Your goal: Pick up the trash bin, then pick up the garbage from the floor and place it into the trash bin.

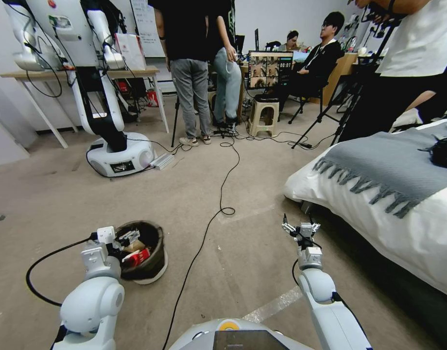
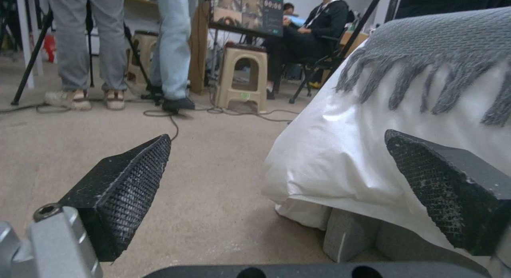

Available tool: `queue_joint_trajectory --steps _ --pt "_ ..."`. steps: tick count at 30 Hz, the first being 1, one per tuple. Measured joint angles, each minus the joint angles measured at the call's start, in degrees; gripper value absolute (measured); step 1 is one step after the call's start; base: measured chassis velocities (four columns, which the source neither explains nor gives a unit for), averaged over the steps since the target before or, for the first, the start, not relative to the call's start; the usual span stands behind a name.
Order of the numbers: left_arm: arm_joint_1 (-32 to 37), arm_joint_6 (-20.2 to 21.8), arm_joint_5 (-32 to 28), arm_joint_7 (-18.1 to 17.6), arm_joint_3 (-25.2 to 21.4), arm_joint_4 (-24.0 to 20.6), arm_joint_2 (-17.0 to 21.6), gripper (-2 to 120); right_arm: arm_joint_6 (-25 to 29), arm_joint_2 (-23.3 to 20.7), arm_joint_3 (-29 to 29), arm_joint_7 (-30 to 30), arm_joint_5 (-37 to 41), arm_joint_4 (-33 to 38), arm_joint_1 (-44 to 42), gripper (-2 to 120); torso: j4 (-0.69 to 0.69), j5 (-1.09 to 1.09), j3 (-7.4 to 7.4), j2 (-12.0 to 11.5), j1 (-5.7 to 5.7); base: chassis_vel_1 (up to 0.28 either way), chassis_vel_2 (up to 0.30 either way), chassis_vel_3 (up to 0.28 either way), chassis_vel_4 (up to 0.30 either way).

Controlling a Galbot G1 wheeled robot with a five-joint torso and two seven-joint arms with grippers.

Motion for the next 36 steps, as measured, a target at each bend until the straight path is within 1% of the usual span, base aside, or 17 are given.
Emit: queue_joint_trajectory --steps 1,3,4,5,7,8,9,12,18,36 --pt "0.0 0.0 0.0 0.0 0.0 0.0 0.0 100 0.0 0.0 0.0 0.0 0.0 0.0 0.0 100 0.00 0.00 0.00 0.0 0.00 0.000 0.000 0.000 0.000" --pt "1.0 -7.0 2.4 -0.6 0.6 3.7 -1.7 100 1.0 0.7 0.1 0.0 0.0 1.0 -1.6 100 0.00 0.03 0.00 0.0 0.00 0.000 0.000 0.000 0.000" --pt "1.3 -9.4 3.2 -1.0 0.7 5.0 -2.2 100 1.4 0.9 0.2 0.1 -0.1 1.3 -2.1 100 0.00 0.01 0.00 0.0 0.00 0.000 0.000 0.000 0.000" --pt "1.3 -9.4 3.2 -1.0 0.7 5.0 -2.2 100 1.4 0.9 0.2 0.1 -0.1 1.3 -2.1 100 0.00 0.01 0.00 0.0 0.00 0.000 0.000 0.000 0.000" --pt "1.7 -14.1 4.3 -1.5 0.7 6.9 -2.9 100 2.4 1.5 0.5 0.2 -0.3 2.1 -3.4 100 0.00 0.02 0.00 0.0 0.00 0.000 0.000 0.000 0.000" --pt "2.0 -15.5 4.4 -1.6 0.8 7.5 -3.1 100 2.7 1.8 0.6 0.2 -0.3 2.4 -4.0 100 0.00 0.02 0.00 0.0 0.00 0.000 0.000 0.000 0.000" --pt "2.0 -15.5 4.4 -1.6 0.8 7.5 -3.1 100 2.7 1.8 0.6 0.2 -0.3 2.4 -4.0 100 0.00 0.02 0.00 0.0 0.00 0.000 0.000 0.000 0.000" --pt "2.2 -18.3 4.7 -2.1 0.8 8.6 -3.2 100 3.7 2.2 0.6 -0.1 -0.6 3.0 -4.9 100 0.01 0.03 0.00 0.0 0.00 0.000 0.000 0.000 0.000" --pt "1.6 -19.6 4.3 -2.8 0.8 9.3 -3.3 100 3.8 2.4 0.6 -0.2 -1.0 3.5 -5.3 100 0.00 0.02 0.00 0.0 0.00 0.000 0.000 0.000 0.000" --pt "1.4 -19.1 4.3 -2.9 0.7 9.8 -3.2 100 3.5 1.9 0.7 -0.3 -0.8 3.7 -5.0 100 0.00 0.02 0.00 0.0 0.00 0.000 0.000 0.000 0.000"
